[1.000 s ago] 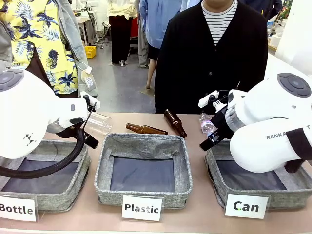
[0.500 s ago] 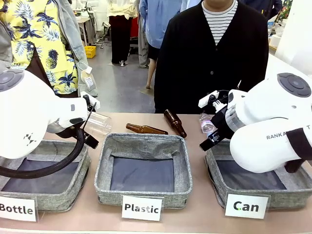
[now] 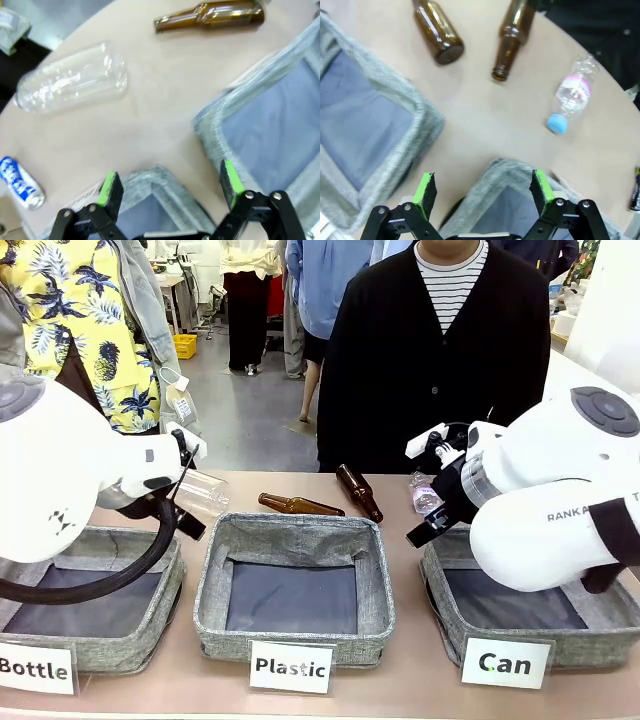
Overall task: Sort the can waste into the basket.
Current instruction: Pick up the can waste from the table and place it in the right Fabric basket.
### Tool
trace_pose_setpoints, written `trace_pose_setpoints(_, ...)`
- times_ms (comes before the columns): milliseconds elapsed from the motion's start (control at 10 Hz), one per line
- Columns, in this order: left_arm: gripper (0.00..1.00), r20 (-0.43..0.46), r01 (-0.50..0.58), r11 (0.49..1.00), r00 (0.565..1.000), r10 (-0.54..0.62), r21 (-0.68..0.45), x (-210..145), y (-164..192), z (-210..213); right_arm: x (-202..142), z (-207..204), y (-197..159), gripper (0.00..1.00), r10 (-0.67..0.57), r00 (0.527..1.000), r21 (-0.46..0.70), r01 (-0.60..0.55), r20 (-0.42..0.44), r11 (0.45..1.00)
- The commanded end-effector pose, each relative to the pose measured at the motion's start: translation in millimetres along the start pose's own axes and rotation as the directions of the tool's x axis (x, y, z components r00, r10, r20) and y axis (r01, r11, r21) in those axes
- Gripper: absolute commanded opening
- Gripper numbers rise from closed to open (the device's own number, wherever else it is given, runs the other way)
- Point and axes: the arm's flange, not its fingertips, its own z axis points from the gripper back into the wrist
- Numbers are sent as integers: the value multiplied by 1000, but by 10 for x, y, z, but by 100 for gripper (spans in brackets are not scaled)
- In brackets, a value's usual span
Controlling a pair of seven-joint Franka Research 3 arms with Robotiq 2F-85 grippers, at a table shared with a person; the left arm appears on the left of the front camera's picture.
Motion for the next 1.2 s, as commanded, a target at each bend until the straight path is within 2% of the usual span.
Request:
trace_pose_setpoints(0, 100, 84, -63, 987, 994, 76, -147, -101, 59, 716, 51, 594, -44, 100, -80, 996, 107, 83, -36, 991)
trace_pose_setpoints(100, 100, 90, -95, 979, 990, 113, -181, -130, 71, 989, 69, 856, -34, 100, -171, 983, 101, 177, -65, 979)
trace_pose_setpoints(200, 100, 125, -63, 966, 987, 98, -252, -228, 94, 1233, 14, 1133, -81, 100, -203, 977, 161, 211, -63, 964)
trace_pose_setpoints(300, 100, 152, 17, 924, 987, 44, -381, -393, 152, 1497, -107, 1440, -184, 100, -190, 980, 335, 196, -51, 922)
trace_pose_setpoints(400, 100, 201, 158, 799, 979, -47, -581, -579, 337, 1743, -290, 1732, -446, 100, -203, 979, 526, 181, -16, 831)
trace_pose_setpoints(500, 100, 249, 195, 699, 968, -26, -688, -725, 636, 1845, -475, 1866, -787, 100, -326, 946, 596, 262, -2, 759)
trace_pose_setpoints(600, 100, 271, 141, 636, 956, 111, -759, -899, 954, 1886, -739, 1949, -1117, 100, -431, 901, 672, 288, 52, 682)
trace_pose_setpoints(700, 100, 275, 86, 594, 932, 235, -800, -1087, 1213, 1867, -1051, 1991, -1396, 100, -531, 842, 721, 306, 101, 622)
trace_pose_setpoints(800, 100, 269, 24, 549, 889, 371, -836, -1290, 1495, 1777, -1297, 1995, -1589, 100, -608, 783, 744, 329, 129, 581)
trace_pose_setpoints(900, 100, 271, -4, 489, 829, 489, -872, -1523, 1719, 1687, -1573, 1952, -1820, 100, -701, 702, 773, 375, 124, 512)
trace_pose_setpoints(1000, 100, 272, -46, 445, 734, 623, -894, -1821, 1869, 1573, -1859, 1868, -2047, 100, -774, 625, 801, 409, 104, 437)
trace_pose_setpoints(1100, 100, 259, -79, 405, 656, 709, -911, -2045, 1929, 1451, -2075, 1782, -2220, 100, -832, 549, 819, 438, 84, 371)
